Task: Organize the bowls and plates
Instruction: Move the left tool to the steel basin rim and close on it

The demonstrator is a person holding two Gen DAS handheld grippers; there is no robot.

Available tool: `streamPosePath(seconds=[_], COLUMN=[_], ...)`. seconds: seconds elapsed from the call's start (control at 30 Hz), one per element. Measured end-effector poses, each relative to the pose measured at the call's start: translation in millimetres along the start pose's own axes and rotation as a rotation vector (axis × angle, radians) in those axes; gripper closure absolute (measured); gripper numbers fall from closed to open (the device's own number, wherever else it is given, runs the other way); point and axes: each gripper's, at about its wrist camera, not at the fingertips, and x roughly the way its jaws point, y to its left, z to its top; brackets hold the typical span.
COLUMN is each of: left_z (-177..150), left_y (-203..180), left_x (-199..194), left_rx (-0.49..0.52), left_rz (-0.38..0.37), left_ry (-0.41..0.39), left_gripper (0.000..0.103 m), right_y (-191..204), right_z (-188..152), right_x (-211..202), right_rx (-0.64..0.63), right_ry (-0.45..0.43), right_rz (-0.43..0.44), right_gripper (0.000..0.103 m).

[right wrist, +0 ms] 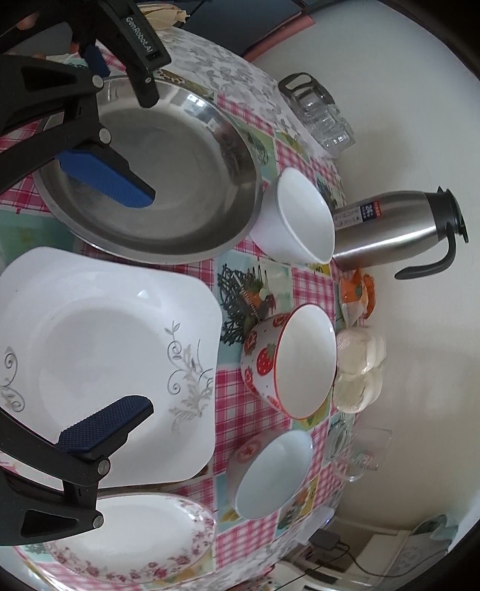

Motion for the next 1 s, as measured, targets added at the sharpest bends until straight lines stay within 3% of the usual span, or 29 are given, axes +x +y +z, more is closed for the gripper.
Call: streamPosePath(seconds=[0.07,0.17,0.27,0.33,0.63,0.83,1.0], left_z=[1,0,-2,-3,-4,-7,-8], left_y=[2,5,5,3,4,15,31], left_x=[1,4,2,1,0,-4,-6], left_rx=[0.006,0.002,0.011,0.018,0.008,-0.034,-0.094], left_rz=[0.035,0.042,0.057,0.060,0.038,0.002,-0.048], left_ry=[-0.006,0.002,-0.003,-0.005,0.001,0.009,0.008], left_gripper=[0.000,0.001,0.014,0.031,0.057,0.085,0.091], right_y=[2,6,10,13,19,25,27], right_z=[1,2,2,2,1,-1,-4], right_x=[1,4,7,8,11,16,23], right_rx=[-0.009,-0.026,-0.045,-0.058,-0.073,-0.086,-0.092], right_ry=[-0.007,-0.007,-0.001,0.000,0.026,0.062,0.095], right_rz=[0.009,0.014,0.037,0.040,0.114,0.131,0.131], right_gripper=[0.000,0.009,0.019,0.025,0.056,0.060,0.060])
